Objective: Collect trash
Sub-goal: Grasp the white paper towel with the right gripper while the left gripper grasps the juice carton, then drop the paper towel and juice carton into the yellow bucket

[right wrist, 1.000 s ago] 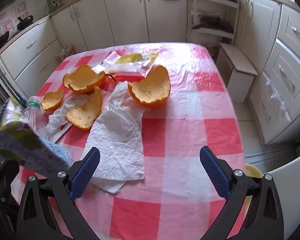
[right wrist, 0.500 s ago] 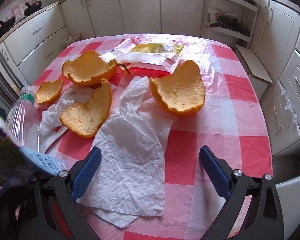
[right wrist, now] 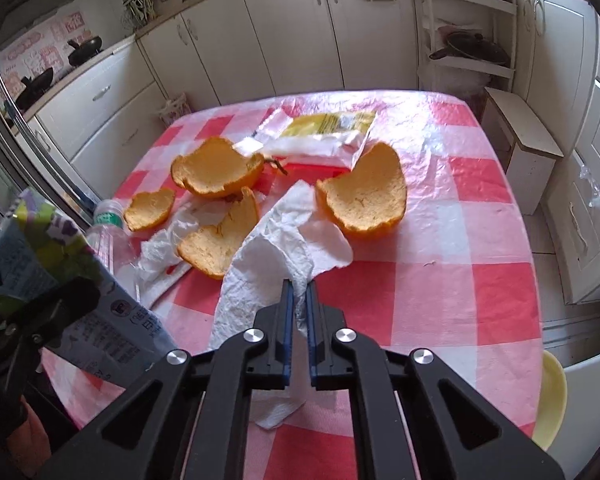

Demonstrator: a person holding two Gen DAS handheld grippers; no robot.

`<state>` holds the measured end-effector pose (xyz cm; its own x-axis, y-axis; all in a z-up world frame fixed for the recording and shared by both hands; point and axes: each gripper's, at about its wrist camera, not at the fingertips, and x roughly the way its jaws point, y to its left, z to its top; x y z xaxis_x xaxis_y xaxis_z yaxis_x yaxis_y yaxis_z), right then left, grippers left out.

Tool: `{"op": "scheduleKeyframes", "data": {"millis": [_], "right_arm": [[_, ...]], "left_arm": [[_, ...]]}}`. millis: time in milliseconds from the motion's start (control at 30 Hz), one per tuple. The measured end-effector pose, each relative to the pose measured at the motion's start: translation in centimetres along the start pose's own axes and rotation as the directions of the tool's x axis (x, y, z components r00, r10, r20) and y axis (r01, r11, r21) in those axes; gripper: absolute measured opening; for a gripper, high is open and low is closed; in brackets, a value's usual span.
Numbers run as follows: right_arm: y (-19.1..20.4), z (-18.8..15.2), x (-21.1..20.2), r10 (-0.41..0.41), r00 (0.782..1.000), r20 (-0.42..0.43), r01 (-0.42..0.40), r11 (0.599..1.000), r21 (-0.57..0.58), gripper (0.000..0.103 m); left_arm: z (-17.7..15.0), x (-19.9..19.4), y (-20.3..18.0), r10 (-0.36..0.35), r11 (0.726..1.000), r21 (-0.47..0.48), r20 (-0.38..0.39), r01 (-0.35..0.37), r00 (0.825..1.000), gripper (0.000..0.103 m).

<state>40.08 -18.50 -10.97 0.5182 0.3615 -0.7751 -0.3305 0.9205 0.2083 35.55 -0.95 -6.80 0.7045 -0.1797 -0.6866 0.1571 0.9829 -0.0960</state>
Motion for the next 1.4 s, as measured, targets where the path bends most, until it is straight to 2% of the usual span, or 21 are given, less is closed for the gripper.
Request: {"op": "scheduleKeyframes", "data": {"millis": [233,433,700,833,967,1100,1233,1333,1400], "right_arm": [[-0.4,0.3,-4.7,0.015,0.994,0.108,-0.016,1.000,0.003,0.007],[-3.0,-0.7,-9.9,-0.034,0.973,0.230,0.022,0.998,0.055,0.007],[-7.5,-4.0,-13.5,-0.130,0.957,0.260,0.092,0.984,0.152,0.007],[-9.9,-6.1,-14.3,-0.203,0.951,0.233,0.164,0.970,0.177,0.007],[-13.5,-8.5,-13.7,-0.276,0.948,0.157,0.237,0.944,0.228,0.007],[-16.9,-10.2,-11.8,-0.307,0.949,0.072,0.275,0.917,0.289,0.007],[-18.3,-11.0,-10.5,-0.325,0.946,0.022,0.304,0.905,0.299,0.007],[-18.9,-11.4,-9.7,-0.324,0.946,-0.008,0.312,0.902,0.298,0.007],[-19.8,-11.9,-8.4,-0.278,0.957,-0.086,0.291,0.904,0.314,0.016]], "left_arm": [[0.4,-1.4,0.3,0.009,0.999,-0.046,0.032,-0.008,0.999,0.031],[0.2,-2.9,-1.3,-0.020,0.999,-0.039,0.058,0.022,0.998,0.031],[-0.6,-4.3,-6.3,-0.093,0.996,0.003,0.066,0.093,0.993,0.031],[-0.8,-4.8,-9.3,-0.131,0.991,0.037,0.068,0.129,0.989,0.031],[-0.6,-4.6,-12.9,-0.199,0.979,0.041,0.052,0.197,0.979,0.031],[-0.9,-4.1,-17.2,-0.261,0.964,0.059,0.038,0.259,0.965,0.031],[-1.6,-2.9,-20.0,-0.287,0.955,0.077,0.009,0.285,0.958,0.031],[-1.8,-1.7,-21.5,-0.314,0.947,0.057,-0.020,0.315,0.949,0.031],[-1.9,-1.0,-22.6,-0.325,0.944,0.052,-0.030,0.326,0.945,0.031]]}}
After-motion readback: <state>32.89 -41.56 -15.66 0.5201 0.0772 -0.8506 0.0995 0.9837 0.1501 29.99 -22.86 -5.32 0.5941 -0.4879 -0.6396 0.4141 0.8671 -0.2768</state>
